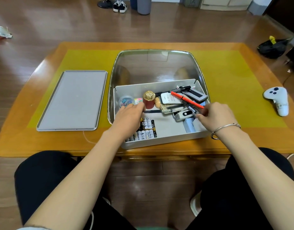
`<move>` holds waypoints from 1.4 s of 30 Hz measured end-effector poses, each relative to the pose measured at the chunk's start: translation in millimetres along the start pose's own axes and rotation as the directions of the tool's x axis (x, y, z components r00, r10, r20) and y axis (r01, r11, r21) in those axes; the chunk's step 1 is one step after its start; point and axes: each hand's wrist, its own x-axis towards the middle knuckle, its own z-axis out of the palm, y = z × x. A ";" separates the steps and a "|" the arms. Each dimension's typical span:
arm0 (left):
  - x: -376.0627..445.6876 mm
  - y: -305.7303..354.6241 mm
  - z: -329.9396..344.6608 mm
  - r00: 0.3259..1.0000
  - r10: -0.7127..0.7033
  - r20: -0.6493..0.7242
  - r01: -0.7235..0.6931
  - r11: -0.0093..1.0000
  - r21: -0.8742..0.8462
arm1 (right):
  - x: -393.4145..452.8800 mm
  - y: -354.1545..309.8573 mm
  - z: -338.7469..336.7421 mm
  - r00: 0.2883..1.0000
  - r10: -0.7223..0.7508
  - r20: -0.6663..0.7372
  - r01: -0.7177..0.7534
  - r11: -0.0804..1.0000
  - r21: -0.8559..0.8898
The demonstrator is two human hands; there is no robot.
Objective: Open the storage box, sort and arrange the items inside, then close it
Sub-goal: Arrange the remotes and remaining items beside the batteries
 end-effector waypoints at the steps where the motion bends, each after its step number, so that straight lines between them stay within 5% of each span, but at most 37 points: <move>1: 3.9 5.3 -0.8 1.000 -0.008 0.001 0.008 0.999 -0.036 | 0.0 0.0 -0.2 1.000 -0.005 0.007 0.005 1.000 0.020; 11: 50.4 50.1 7.1 0.967 0.213 0.138 -0.198 0.974 -0.112 | 5.3 8.0 4.3 0.999 -0.047 0.011 0.043 0.967 0.250; 22: -9.3 8.0 -3.5 0.994 0.102 0.034 -0.104 0.991 0.078 | 20.7 -24.1 13.6 0.980 -0.195 -0.027 0.188 0.890 0.415; 30: -34.7 -9.4 -8.8 0.984 0.060 0.169 -0.097 0.971 0.218 | 27.4 -88.9 38.7 0.878 -0.476 0.054 0.446 0.854 0.267; 42: -39.9 -18.2 -5.7 0.994 0.056 0.092 -0.072 0.980 0.185 | 45.3 -110.6 64.6 0.842 -0.506 0.189 0.494 0.863 0.110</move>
